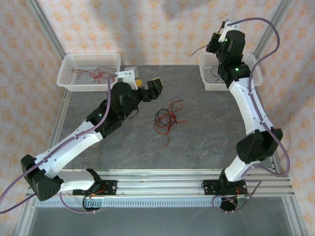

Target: Untangle the cables

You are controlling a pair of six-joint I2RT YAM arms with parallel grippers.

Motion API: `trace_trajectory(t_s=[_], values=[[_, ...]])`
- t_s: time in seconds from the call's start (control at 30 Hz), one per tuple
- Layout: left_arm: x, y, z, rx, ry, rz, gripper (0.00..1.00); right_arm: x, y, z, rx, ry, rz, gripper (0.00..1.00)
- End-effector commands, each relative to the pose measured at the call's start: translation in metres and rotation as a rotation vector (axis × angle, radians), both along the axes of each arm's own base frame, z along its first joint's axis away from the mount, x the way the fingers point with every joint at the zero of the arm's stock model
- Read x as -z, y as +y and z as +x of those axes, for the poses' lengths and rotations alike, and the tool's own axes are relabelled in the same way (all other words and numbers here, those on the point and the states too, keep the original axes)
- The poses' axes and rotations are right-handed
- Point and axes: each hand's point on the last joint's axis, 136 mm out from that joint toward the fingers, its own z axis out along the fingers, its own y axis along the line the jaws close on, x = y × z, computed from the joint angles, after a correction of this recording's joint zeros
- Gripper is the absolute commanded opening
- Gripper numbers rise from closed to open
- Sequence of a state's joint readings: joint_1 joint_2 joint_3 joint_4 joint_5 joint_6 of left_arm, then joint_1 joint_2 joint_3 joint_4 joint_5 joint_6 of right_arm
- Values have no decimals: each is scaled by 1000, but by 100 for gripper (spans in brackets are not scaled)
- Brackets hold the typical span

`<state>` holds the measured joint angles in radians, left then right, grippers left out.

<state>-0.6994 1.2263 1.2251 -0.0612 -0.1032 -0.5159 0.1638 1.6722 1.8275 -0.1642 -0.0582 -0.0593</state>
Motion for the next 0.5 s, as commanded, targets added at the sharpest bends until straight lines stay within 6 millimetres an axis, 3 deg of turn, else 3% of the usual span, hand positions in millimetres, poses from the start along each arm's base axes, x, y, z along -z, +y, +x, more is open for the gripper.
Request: trace_trajectory(t_s=[0.0, 0.23, 0.47], values=[[-14, 2, -6, 18, -34, -31, 99, -9, -23, 20, 73, -41, 15, 0], [-11, 1, -6, 24, -22, -18, 99, 4, -55, 66, 135, -44, 25, 0], [-11, 1, -7, 28, -19, -19, 99, 35, -60, 107, 159, -5, 13, 0]])
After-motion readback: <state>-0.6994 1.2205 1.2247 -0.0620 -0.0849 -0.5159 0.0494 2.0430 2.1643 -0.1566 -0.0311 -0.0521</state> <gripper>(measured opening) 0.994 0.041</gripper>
